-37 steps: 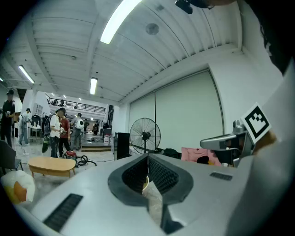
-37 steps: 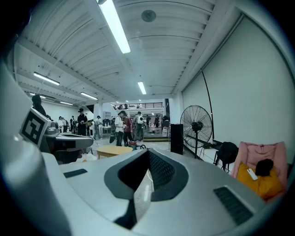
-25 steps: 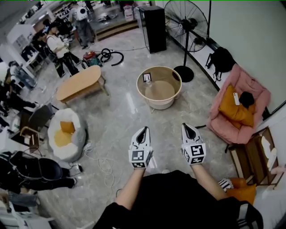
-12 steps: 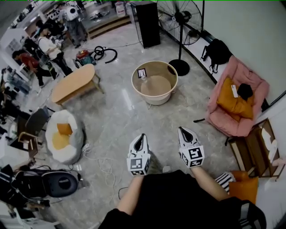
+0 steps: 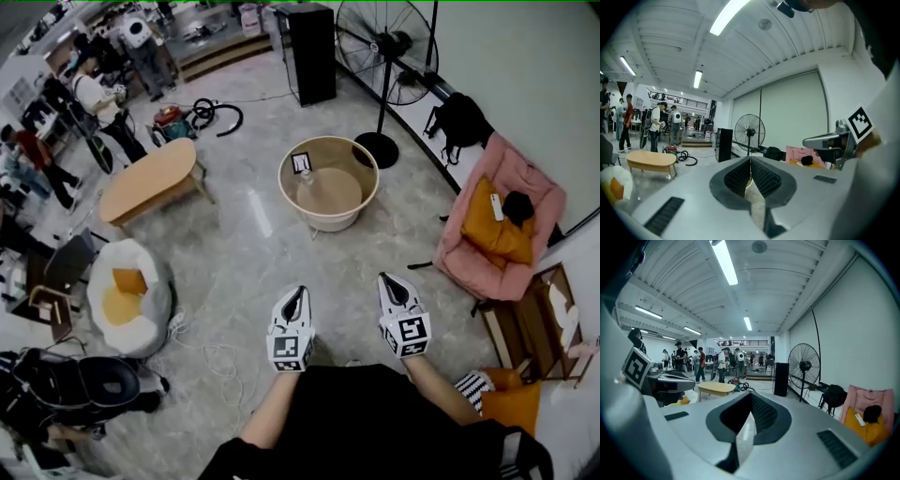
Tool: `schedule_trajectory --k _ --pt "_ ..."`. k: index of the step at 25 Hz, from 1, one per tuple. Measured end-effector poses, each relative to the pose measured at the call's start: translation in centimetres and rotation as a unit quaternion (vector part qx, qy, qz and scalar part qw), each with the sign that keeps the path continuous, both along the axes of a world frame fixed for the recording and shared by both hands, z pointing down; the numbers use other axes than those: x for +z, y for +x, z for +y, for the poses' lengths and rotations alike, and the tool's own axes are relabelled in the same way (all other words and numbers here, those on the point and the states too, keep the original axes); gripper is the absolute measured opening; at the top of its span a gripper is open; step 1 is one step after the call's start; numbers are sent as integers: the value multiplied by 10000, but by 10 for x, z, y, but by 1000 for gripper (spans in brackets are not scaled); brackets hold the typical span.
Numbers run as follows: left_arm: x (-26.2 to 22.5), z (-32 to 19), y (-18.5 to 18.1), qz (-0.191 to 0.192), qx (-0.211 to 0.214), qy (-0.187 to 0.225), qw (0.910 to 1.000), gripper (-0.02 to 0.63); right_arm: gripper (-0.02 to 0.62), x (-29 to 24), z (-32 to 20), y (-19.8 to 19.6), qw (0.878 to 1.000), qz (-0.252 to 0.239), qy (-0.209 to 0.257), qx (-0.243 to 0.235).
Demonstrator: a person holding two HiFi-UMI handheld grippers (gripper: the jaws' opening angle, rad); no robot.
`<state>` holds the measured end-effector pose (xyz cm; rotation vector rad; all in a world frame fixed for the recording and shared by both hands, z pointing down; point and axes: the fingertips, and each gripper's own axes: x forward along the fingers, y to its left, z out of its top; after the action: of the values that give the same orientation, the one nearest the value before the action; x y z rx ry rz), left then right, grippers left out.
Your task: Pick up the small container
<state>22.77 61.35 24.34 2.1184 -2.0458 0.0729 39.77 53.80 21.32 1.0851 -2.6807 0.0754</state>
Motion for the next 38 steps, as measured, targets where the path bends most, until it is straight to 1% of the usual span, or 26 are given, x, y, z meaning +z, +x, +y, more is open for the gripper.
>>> schedule_trajectory --k 2,6,9,13,15,18,22,24,27,29,33,38 --pt "8 -15 -23 5 74 -36 10000 20 21 5 -17 -17 9999 67 -16 123" --pt "9 -53 -64 -71 296 -24 9995 20 21 17 -54 -47 9991 112 -215 352" --pt "15 -76 -93 -17 305 -105 9995 20 21 27 -78 -69 9981 134 -380 465" --pt "7 -87 -121 -155 207 -22 9997 20 21 18 -89 -98 9990 28 -302 325" --pt "4 -89 -122 -140 135 11 9998 20 21 12 -90 -101 9993 -11 -279 256" --pt "1 -85 -109 -13 74 33 10000 20 21 10 -86 -95 9991 -40 -367 188" --pt "-6 -70 -88 8 -33 36 10000 20 21 15 -75 -88 9986 -32 -517 64" --pt "-7 -60 -83 25 -100 14 9999 20 21 16 -66 -88 9982 -61 -589 -39" --pt "-2 -53 -80 71 -152 5 9999 20 21 18 -60 -91 9983 30 -561 -182" --pt "4 -53 -88 94 -181 -45 9998 20 21 25 -62 -99 9981 126 -557 -238" --pt "16 -63 -125 114 -285 -120 9995 20 21 34 -85 -138 9970 66 -724 -248" --pt "30 -95 -172 283 -327 -230 9988 20 21 26 -134 -197 9986 -10 -466 -262"
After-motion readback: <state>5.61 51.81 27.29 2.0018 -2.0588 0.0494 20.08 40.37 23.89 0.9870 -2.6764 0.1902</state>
